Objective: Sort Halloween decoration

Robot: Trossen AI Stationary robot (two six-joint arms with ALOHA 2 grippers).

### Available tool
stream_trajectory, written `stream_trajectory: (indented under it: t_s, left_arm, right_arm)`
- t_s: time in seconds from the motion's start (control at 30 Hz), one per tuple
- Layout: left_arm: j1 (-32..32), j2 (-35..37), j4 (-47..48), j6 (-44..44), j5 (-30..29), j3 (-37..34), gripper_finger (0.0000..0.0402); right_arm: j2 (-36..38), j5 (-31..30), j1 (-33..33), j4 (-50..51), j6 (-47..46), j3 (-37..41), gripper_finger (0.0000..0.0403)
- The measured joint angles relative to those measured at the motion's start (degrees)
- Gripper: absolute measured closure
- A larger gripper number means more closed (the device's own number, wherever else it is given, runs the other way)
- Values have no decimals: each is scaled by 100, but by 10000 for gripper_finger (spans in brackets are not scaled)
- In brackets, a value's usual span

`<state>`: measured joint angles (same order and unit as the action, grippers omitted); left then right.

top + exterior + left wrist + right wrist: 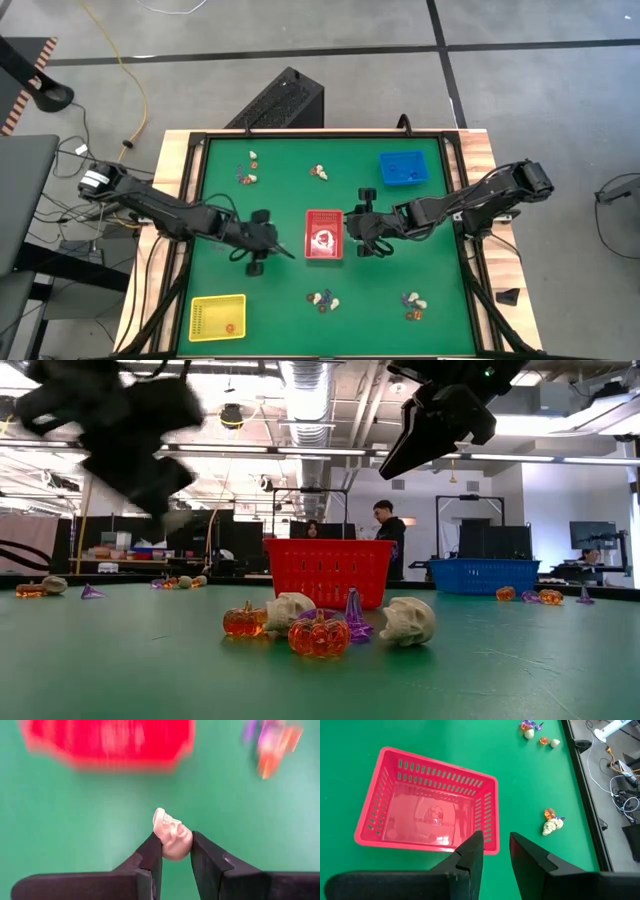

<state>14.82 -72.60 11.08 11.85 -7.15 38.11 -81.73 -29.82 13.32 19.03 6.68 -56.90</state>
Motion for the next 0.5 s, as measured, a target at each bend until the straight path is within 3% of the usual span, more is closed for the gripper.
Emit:
stream_trajectory:
  t_s: [0.23,0.5]
  left_arm:
    - [-584,-510,-1989,-1182,210,25,335]
    - [-1257,-1472,-2059,-1502,827,855,334]
  right_arm:
    - [0,-4,1,93,-2,-2,278]
    - [0,-22,1,332,-17,-2,278]
